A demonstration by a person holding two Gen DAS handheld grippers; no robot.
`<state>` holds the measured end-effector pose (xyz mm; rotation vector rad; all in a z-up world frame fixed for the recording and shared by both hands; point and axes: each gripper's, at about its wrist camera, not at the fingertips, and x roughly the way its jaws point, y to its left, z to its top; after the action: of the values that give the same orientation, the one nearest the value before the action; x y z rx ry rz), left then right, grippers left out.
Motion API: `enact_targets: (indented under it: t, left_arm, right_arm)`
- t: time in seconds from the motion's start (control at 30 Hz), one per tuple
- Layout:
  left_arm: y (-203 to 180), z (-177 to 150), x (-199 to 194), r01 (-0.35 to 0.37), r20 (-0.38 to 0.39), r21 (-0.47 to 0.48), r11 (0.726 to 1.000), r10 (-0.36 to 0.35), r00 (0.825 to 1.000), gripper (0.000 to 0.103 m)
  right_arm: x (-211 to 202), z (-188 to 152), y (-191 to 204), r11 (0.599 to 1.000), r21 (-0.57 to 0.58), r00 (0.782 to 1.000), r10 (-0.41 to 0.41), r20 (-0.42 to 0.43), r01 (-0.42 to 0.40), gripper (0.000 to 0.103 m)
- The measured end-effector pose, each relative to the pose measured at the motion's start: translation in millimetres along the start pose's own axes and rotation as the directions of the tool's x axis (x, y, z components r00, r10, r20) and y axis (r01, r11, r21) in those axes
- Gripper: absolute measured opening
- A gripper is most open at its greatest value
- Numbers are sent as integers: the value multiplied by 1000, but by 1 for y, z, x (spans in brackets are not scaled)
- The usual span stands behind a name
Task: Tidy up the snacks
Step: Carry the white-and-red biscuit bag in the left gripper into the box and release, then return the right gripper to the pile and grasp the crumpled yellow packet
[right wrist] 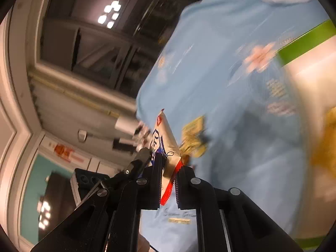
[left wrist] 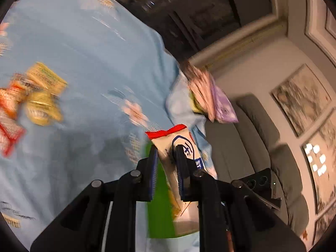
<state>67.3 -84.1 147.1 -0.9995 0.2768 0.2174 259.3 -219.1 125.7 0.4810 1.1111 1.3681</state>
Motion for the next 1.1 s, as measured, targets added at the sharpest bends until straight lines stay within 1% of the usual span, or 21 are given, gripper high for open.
enact_targets:
  t: [0.1, 0.23, 0.27, 0.3, 0.37, 0.47, 0.53, 0.63, 0.77, 0.8, 0.83, 0.87, 0.9, 0.93, 0.97, 1.0, 1.03, 1.07, 1.1]
  left_arm:
    - [-31, -18, 45, 26, -75, 38, 999, -23, 997, 16]
    - [-50, -37, 93, 50, -166, 50, 997, -41, 985, 16]
    - [-52, -42, 101, 50, -187, 51, 997, -40, 982, 16]
    - [-56, -48, 115, 41, -213, 60, 997, -27, 977, 16]
    - [-57, -57, 125, 20, -246, 87, 996, 2, 969, 16]
    - [-64, -70, 154, -29, -291, 146, 989, 71, 954, 17]
    - [-61, -76, 166, -51, -317, 160, 986, 100, 943, 17]
    - [-60, -82, 180, -73, -326, 180, 981, 130, 936, 17]
    - [-64, -88, 191, -126, -321, 253, 959, 206, 924, 19]
    - [-63, -90, 193, -141, -320, 267, 953, 225, 920, 20]
    - [-63, -92, 194, -165, -323, 283, 945, 256, 911, 18]
    - [-63, -94, 195, -178, -326, 293, 939, 273, 905, 19]
    - [-63, -95, 195, -168, -331, 295, 941, 265, 906, 22]
    - [-64, -96, 195, -158, -332, 290, 944, 254, 909, 30]
    - [-64, -96, 193, -154, -327, 282, 947, 246, 913, 49]
    - [-64, -95, 191, -154, -318, 273, 950, 240, 917, 54]
    - [-66, -94, 188, -134, -314, 257, 957, 214, 925, 62]
    - [-68, -93, 185, -119, -315, 248, 961, 197, 928, 69]
    - [-71, -91, 179, -113, -306, 244, 963, 187, 933, 74]
  right_arm:
    - [-41, 12, -23, 998, 45, 997, -41, 62, 38, 12]
    - [-85, 18, -54, 992, 89, 987, -99, 128, 88, 12]
    - [-90, 18, -60, 990, 101, 984, -112, 140, 98, 12]
    - [-98, 19, -70, 986, 122, 980, -128, 150, 110, 12]
    - [-105, 20, -85, 980, 152, 976, -152, 158, 129, 12]
    - [-117, 18, -111, 966, 209, 970, -189, 152, 155, 12]
    - [-121, 21, -123, 956, 233, 965, -218, 146, 181, 12]
    - [-124, 25, -131, 945, 250, 957, -251, 146, 210, 12]
    - [-126, 25, -134, 934, 241, 943, -303, 136, 265, 12]
    - [-125, 24, -133, 931, 241, 940, -312, 135, 274, 13]
    - [-125, 24, -135, 926, 243, 936, -328, 131, 290, 13]
    - [-124, 25, -136, 921, 245, 932, -339, 128, 302, 13]
    - [-123, 24, -137, 917, 245, 928, -352, 120, 316, 13]
    - [-121, 24, -138, 909, 242, 921, -374, 108, 340, 13]
    - [-119, 24, -139, 907, 240, 920, -379, 103, 347, 13]
    - [-119, 23, -138, 908, 240, 921, -376, 100, 344, 13]
    - [-119, 21, -138, 909, 243, 924, -371, 95, 339, 13]
    - [-119, 20, -137, 909, 247, 925, -368, 91, 337, 13]
    - [-120, 19, -137, 908, 255, 928, -363, 85, 332, 21]
